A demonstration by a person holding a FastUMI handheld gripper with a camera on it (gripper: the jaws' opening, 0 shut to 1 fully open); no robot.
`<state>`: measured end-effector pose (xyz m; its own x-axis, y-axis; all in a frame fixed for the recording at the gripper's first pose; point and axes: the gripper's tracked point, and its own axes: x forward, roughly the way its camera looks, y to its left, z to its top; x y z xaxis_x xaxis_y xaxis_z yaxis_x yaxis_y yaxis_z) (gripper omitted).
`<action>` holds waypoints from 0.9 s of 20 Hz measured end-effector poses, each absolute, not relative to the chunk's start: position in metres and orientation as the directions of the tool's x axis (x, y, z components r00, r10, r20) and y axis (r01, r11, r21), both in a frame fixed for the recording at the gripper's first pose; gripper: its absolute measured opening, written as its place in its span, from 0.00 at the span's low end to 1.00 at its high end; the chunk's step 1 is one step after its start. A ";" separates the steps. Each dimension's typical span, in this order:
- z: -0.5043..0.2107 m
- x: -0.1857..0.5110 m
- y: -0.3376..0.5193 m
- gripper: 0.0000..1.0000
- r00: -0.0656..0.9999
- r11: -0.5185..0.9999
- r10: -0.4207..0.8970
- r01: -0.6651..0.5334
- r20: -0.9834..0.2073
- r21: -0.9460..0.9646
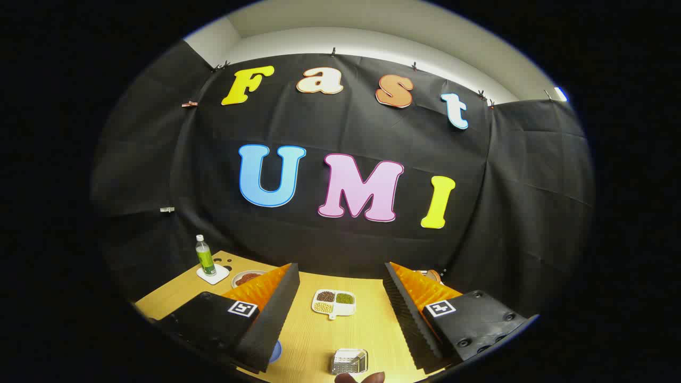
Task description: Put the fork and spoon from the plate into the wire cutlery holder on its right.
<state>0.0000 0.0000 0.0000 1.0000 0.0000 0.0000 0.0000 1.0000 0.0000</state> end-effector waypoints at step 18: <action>-0.002 -0.005 0.006 0.98 1.000 1.000 0.009 -0.009 -0.004 0.008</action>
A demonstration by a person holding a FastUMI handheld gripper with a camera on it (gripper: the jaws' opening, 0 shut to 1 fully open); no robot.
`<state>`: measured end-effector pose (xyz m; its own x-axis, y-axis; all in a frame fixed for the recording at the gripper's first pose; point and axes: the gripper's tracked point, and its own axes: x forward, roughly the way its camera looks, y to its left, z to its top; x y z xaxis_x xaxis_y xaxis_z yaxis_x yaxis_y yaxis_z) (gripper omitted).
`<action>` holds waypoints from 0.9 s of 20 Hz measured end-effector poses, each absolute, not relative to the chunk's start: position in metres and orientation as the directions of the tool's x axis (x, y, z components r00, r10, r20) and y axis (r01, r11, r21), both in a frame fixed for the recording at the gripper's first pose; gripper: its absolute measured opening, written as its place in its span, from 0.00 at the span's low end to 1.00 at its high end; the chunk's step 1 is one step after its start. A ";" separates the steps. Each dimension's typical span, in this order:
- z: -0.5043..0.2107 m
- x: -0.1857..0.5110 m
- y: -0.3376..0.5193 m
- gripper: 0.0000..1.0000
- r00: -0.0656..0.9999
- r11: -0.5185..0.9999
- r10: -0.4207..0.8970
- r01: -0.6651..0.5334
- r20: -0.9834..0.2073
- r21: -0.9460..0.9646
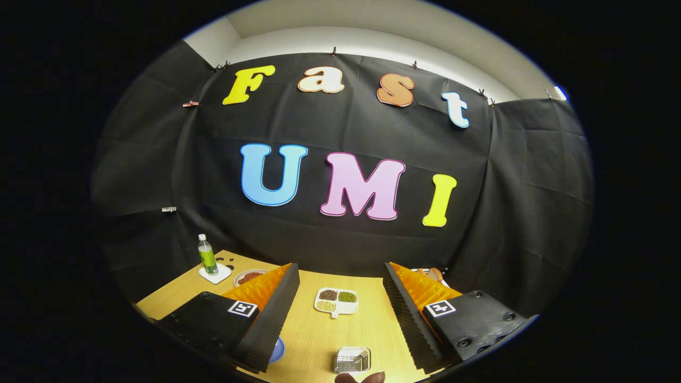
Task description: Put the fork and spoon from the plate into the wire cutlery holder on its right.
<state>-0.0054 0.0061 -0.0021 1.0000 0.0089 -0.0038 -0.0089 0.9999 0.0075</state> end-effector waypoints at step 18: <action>-0.181 -0.039 0.155 0.98 0.745 0.938 0.316 -0.337 -0.587 0.078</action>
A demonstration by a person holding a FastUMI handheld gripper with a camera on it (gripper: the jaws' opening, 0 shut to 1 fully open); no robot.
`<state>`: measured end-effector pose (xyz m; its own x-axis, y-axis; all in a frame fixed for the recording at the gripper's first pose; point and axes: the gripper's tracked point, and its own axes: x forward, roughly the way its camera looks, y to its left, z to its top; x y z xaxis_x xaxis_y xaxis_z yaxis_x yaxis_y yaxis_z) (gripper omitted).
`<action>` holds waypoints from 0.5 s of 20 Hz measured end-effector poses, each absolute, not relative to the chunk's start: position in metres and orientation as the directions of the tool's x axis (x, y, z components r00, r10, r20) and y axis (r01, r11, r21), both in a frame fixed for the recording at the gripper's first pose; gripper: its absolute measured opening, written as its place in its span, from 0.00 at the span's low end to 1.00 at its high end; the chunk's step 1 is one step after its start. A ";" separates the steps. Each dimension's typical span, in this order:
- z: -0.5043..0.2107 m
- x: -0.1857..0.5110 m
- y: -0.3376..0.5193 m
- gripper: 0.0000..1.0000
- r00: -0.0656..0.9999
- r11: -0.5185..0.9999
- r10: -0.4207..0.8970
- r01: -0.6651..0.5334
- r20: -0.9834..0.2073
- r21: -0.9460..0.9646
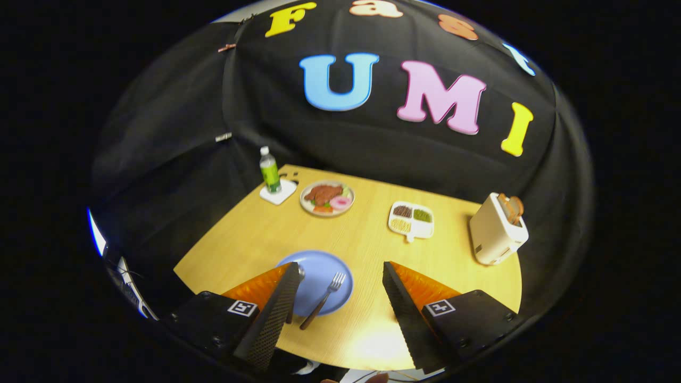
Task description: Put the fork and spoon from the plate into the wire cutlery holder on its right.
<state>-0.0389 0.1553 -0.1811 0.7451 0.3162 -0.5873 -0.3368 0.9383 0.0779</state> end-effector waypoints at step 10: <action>-0.331 -0.028 0.205 0.65 0.501 0.965 0.232 -0.226 -0.834 0.133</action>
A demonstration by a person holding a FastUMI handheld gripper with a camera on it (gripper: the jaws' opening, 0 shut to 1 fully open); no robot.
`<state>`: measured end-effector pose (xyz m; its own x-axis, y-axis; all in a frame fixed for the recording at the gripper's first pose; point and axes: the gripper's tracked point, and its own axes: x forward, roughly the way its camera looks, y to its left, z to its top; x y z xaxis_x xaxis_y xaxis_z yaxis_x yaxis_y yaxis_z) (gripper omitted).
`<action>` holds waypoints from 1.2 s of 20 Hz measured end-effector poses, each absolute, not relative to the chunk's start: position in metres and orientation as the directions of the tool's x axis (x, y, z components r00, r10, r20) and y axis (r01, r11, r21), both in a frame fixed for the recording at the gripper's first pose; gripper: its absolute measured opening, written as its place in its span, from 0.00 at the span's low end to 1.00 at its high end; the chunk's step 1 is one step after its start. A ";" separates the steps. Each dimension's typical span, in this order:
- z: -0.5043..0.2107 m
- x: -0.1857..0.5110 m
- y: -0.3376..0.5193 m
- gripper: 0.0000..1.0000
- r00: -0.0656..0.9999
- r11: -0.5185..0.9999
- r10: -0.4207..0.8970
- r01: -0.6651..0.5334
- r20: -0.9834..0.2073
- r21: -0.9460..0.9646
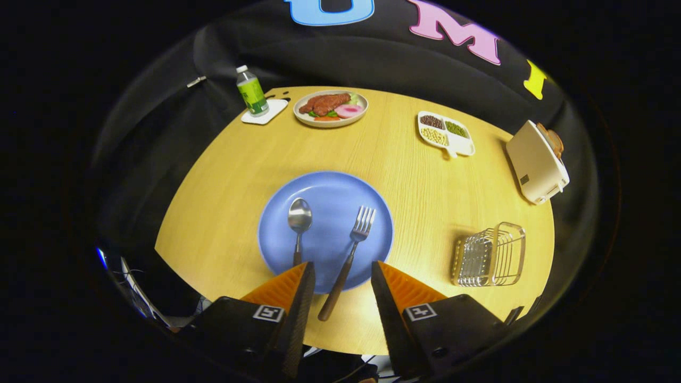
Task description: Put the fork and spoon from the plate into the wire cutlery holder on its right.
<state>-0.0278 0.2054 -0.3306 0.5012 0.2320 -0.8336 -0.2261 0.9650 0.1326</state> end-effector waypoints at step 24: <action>-0.301 -0.023 0.170 0.08 0.428 0.952 0.306 -0.152 -0.850 0.266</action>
